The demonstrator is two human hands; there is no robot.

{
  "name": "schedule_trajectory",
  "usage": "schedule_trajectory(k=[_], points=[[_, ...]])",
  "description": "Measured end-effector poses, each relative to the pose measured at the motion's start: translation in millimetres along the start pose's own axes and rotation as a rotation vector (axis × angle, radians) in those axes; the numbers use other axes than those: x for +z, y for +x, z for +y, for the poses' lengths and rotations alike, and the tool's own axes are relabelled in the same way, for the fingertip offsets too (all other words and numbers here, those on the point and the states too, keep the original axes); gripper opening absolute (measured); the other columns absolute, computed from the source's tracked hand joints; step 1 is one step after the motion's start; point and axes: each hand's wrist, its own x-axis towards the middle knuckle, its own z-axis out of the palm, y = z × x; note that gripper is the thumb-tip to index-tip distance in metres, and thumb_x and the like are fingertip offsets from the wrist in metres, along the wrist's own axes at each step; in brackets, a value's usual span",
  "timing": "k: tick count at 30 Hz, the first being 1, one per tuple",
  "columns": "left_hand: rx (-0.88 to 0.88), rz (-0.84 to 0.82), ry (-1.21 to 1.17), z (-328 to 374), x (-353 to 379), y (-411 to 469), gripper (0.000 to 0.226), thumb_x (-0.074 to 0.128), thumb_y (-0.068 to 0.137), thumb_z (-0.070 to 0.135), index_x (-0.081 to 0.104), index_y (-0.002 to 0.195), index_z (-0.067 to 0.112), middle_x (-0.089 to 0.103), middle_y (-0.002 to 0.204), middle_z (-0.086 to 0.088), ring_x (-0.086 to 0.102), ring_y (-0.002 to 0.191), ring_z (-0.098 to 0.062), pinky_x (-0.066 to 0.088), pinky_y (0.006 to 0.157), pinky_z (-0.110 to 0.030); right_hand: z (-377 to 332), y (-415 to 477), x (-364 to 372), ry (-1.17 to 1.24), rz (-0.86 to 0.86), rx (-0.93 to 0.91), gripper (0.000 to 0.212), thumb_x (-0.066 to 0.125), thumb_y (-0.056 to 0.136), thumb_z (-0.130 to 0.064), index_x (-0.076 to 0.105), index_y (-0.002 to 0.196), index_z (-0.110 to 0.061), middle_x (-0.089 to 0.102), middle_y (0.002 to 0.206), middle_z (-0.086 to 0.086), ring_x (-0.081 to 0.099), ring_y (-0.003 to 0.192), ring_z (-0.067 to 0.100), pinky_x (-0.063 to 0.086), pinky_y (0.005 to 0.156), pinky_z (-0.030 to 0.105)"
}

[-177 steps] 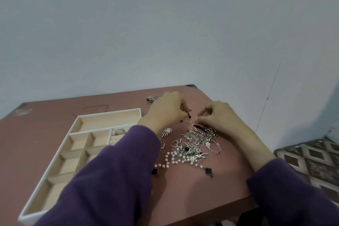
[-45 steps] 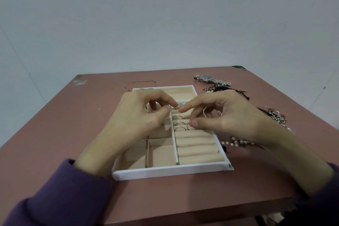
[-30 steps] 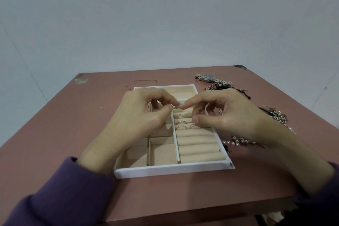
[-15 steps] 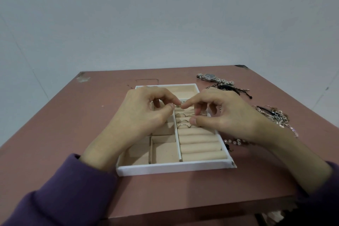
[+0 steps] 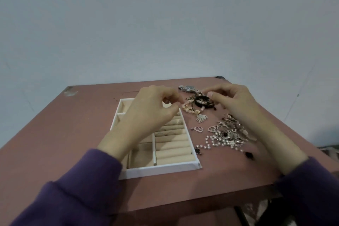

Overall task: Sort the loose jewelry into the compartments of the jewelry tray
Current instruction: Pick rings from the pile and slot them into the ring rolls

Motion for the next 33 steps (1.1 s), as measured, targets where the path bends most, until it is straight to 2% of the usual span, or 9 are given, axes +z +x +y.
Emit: schedule_trajectory(k=[4, 6, 9, 11, 15, 18, 24, 30, 33], points=[[0.055, -0.085, 0.014, 29.6, 14.5, 22.1, 0.015, 0.061, 0.082, 0.018, 0.072, 0.088, 0.026, 0.069, 0.082, 0.008, 0.06, 0.08, -0.006, 0.045, 0.07, -0.019, 28.4, 8.4, -41.6, -0.125, 0.117, 0.106, 0.017, 0.063, 0.085, -0.012, 0.071, 0.079, -0.026, 0.063, 0.071, -0.003, 0.052, 0.064, 0.004, 0.039, 0.055, 0.009], [0.07, -0.125, 0.028, 40.8, 25.8, 34.6, 0.017, 0.061, 0.081, 0.014, 0.072, 0.09, 0.023, 0.07, 0.08, 0.006, 0.061, 0.077, -0.007, 0.046, 0.069, -0.02, 40.3, 9.6, -53.7, -0.21, 0.137, 0.137, 0.015, 0.064, 0.084, -0.011, 0.072, 0.081, -0.024, 0.065, 0.073, -0.006, 0.055, 0.07, 0.005, 0.039, 0.061, 0.011], [0.109, -0.151, 0.066, 50.5, 48.4, 52.1, 0.019, 0.06, 0.079, 0.01, 0.072, 0.088, 0.022, 0.072, 0.083, 0.004, 0.064, 0.08, -0.011, 0.053, 0.078, -0.029, 52.0, 12.4, -60.8, -0.358, 0.12, 0.168, 0.013, 0.065, 0.082, -0.01, 0.074, 0.086, -0.018, 0.069, 0.082, 0.001, 0.059, 0.082, 0.012, 0.038, 0.07, 0.017], [0.132, -0.179, 0.102, 54.9, 64.1, 61.5, 0.02, 0.059, 0.081, 0.009, 0.072, 0.088, 0.022, 0.068, 0.078, 0.007, 0.063, 0.078, -0.01, 0.053, 0.079, -0.031, 53.6, 13.5, -61.6, -0.432, 0.097, 0.171, 0.014, 0.064, 0.081, -0.009, 0.075, 0.087, -0.015, 0.067, 0.078, 0.002, 0.058, 0.075, 0.011, 0.037, 0.061, 0.012], [0.126, -0.272, 0.176, 53.8, 93.1, 75.2, 0.02, 0.06, 0.08, 0.009, 0.072, 0.092, 0.02, 0.071, 0.085, 0.001, 0.063, 0.079, -0.013, 0.047, 0.075, -0.023, 51.9, 10.9, -66.3, -0.417, 0.035, 0.21, 0.015, 0.063, 0.077, -0.004, 0.074, 0.084, -0.012, 0.068, 0.074, 0.007, 0.057, 0.064, 0.01, 0.038, 0.05, 0.0], [0.077, -0.305, 0.161, 47.8, 107.3, 80.9, 0.023, 0.061, 0.076, 0.004, 0.072, 0.088, 0.021, 0.07, 0.085, 0.001, 0.066, 0.08, -0.016, 0.052, 0.078, -0.028, 53.3, 10.1, -69.0, -0.424, 0.007, 0.213, 0.009, 0.069, 0.074, -0.007, 0.075, 0.079, -0.012, 0.069, 0.074, 0.006, 0.056, 0.063, 0.006, 0.038, 0.05, 0.0], [0.078, -0.358, 0.178, 44.6, 114.0, 87.8, 0.02, 0.07, 0.074, 0.008, 0.073, 0.093, 0.015, 0.073, 0.092, -0.004, 0.066, 0.086, -0.018, 0.052, 0.079, -0.029, 59.2, 16.1, -66.3, -0.5, -0.021, 0.212, 0.009, 0.076, 0.07, -0.016, 0.073, 0.076, -0.012, 0.061, 0.064, -0.005, 0.052, 0.06, 0.002, 0.036, 0.049, 0.004], [0.052, -0.397, 0.182, 39.5, 116.1, 93.0, 0.016, 0.068, 0.077, 0.012, 0.074, 0.091, 0.017, 0.073, 0.093, -0.004, 0.064, 0.083, -0.016, 0.048, 0.074, -0.024, 62.8, 20.0, -58.9, -0.575, 0.017, 0.196, 0.012, 0.069, 0.078, -0.023, 0.068, 0.069, -0.015, 0.06, 0.067, -0.001, 0.054, 0.07, 0.015, 0.036, 0.057, 0.025], [0.048, -0.444, 0.174, 38.3, 113.2, 94.4, 0.016, 0.068, 0.078, 0.015, 0.074, 0.093, 0.018, 0.073, 0.095, -0.003, 0.061, 0.081, -0.013, 0.043, 0.072, -0.021, 60.5, 18.0, -63.0, -0.538, 0.007, 0.194, 0.02, 0.064, 0.081, -0.025, 0.063, 0.061, -0.02, 0.059, 0.061, -0.004, 0.054, 0.065, 0.013, 0.037, 0.052, 0.019]])
